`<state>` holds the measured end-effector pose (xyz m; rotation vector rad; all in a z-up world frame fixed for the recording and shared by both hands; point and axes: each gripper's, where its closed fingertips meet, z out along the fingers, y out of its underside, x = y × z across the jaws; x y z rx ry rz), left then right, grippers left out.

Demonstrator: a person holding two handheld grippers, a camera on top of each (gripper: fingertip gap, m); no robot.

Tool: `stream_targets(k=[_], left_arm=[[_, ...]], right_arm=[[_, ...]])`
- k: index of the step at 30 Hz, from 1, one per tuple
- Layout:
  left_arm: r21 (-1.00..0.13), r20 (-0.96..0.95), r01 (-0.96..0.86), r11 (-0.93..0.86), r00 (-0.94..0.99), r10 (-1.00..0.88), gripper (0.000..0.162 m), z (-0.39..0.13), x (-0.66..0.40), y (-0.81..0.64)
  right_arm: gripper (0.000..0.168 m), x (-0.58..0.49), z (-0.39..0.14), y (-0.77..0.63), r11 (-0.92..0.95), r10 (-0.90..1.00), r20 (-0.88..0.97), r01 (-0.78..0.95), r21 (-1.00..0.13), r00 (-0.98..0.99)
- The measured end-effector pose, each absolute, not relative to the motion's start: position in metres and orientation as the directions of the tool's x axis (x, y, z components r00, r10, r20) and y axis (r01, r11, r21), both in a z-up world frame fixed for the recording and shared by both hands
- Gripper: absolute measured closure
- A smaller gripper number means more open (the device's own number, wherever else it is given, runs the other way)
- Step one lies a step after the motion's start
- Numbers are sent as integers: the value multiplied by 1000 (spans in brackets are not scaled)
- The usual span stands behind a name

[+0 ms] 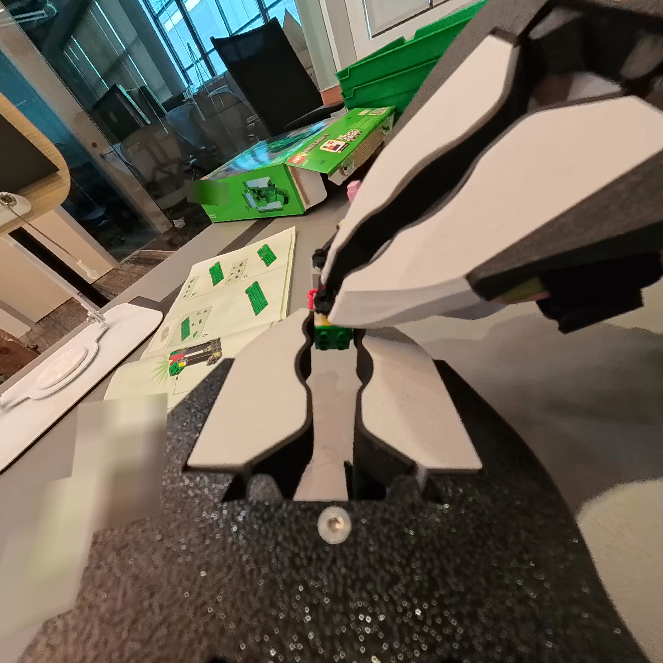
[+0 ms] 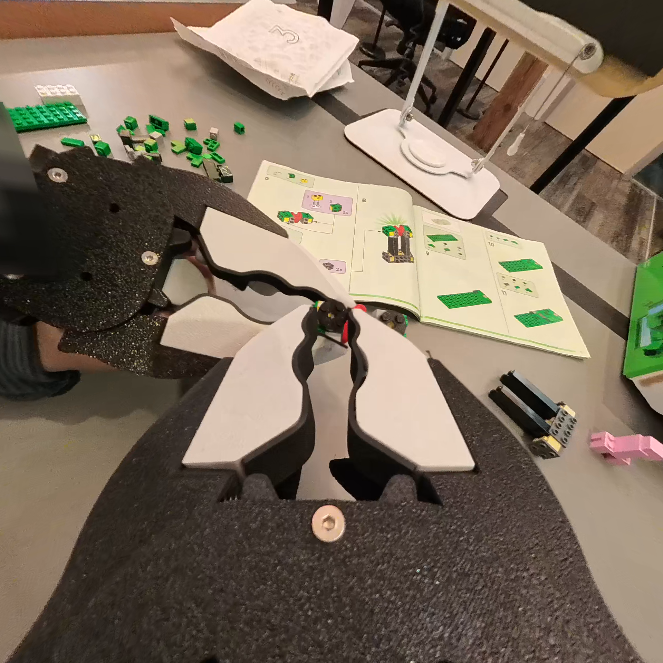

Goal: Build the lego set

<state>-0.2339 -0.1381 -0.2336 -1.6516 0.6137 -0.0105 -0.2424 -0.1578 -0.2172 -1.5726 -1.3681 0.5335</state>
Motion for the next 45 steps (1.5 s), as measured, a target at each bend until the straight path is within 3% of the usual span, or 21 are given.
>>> stream_targets(k=[20,32,37,45], left_arm=[[-923,-316,-378,-75,854,-414,142,-237,-232,-138],[-892,-17,-229,-390,878,-478,142,-266,-223,-139],[-830,95,-201,-520,868,-487,142,-282,-214,-145],[-769,24,-292,-568,875,-483,142,-298,-212,-148]], right_arm=[[153,-239,-220,-157,37,923,239,551,-834,300],[153,-199,-212,-135,-13,906,222,546,-838,361],[153,-198,-213,-135,-11,916,210,543,-839,343],[153,-199,-230,-139,-41,939,156,553,-832,305]])
